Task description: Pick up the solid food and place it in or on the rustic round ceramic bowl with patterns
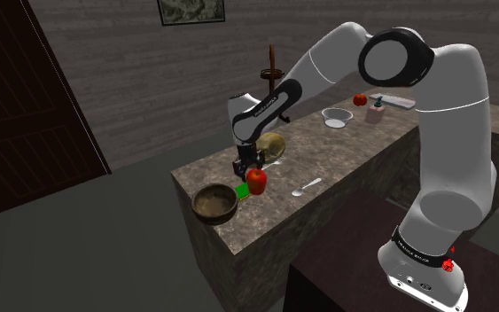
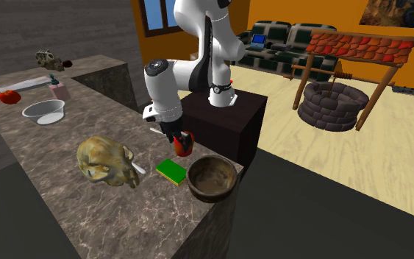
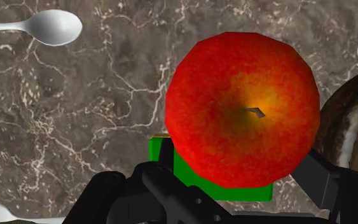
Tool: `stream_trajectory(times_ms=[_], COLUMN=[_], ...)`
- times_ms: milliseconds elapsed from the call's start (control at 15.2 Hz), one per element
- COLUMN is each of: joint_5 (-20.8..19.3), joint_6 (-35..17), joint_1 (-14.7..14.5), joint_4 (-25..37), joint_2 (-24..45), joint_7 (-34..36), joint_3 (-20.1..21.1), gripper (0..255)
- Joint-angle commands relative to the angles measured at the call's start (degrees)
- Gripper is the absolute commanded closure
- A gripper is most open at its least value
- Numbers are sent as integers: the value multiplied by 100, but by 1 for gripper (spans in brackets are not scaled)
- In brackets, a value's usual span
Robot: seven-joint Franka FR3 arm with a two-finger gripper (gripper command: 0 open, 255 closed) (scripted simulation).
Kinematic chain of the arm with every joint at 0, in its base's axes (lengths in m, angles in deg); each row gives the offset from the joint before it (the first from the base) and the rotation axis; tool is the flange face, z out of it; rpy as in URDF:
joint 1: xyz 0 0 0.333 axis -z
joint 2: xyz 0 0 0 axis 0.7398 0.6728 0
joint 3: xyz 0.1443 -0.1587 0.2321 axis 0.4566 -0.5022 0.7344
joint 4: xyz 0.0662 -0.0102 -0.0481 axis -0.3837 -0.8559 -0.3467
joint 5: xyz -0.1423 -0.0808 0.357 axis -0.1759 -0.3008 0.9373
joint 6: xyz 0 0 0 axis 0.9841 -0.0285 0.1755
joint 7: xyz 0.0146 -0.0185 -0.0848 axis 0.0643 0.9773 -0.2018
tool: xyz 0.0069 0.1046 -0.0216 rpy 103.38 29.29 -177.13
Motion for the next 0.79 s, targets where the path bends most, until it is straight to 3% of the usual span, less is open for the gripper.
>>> stream_trajectory(times_ms=[0, 726], joint_5=[24, 141], joint_6=[122, 801], joint_1=[2, 43], joint_4=[15, 195], joint_2=[-107, -615], joint_7=[-2, -68], joint_3=[17, 72], gripper=[255, 255])
